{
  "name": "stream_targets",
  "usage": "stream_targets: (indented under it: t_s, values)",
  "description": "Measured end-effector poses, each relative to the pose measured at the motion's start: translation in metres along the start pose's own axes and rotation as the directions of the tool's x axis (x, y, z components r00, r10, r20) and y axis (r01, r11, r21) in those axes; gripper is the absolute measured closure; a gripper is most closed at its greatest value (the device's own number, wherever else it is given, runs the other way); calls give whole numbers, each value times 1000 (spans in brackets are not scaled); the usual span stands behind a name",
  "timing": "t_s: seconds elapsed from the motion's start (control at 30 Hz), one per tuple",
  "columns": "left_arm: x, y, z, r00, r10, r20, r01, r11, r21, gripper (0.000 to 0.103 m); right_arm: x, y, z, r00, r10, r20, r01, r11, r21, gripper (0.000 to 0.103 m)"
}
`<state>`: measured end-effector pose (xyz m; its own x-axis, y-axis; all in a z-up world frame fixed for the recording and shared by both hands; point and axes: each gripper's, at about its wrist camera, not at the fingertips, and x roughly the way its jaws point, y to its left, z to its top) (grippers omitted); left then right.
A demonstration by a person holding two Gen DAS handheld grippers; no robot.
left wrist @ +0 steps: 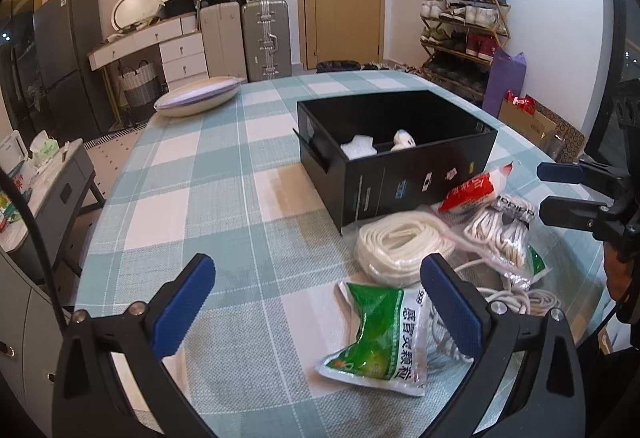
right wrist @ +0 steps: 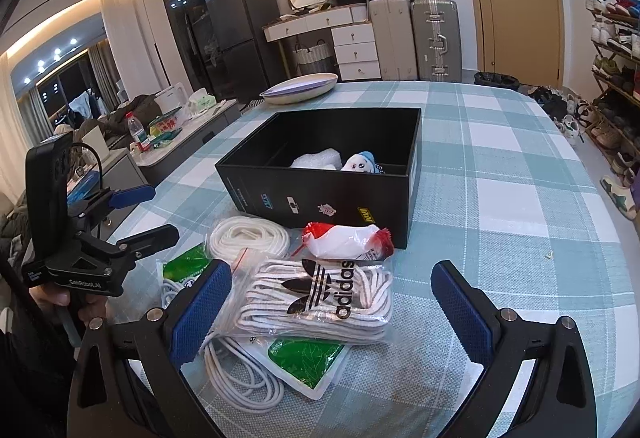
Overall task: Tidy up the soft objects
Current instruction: 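Withdraw both grippers from the box toward the remaining items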
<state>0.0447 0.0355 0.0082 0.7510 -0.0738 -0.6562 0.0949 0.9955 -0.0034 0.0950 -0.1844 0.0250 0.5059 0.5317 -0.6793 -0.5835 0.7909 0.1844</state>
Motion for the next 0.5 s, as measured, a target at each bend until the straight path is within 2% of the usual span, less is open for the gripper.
stream_targets:
  t_s: [0.1, 0.5]
  values:
    - [4, 2, -4, 999, -25, -36, 25, 1000, 1, 0, 1, 1, -1, 1000, 6, -6, -6, 1000, -6, 1]
    - [13, -6, -18, 990, -40, -133, 51, 995, 82, 0, 7, -2, -3, 999, 9, -32, -9, 1000, -1, 1]
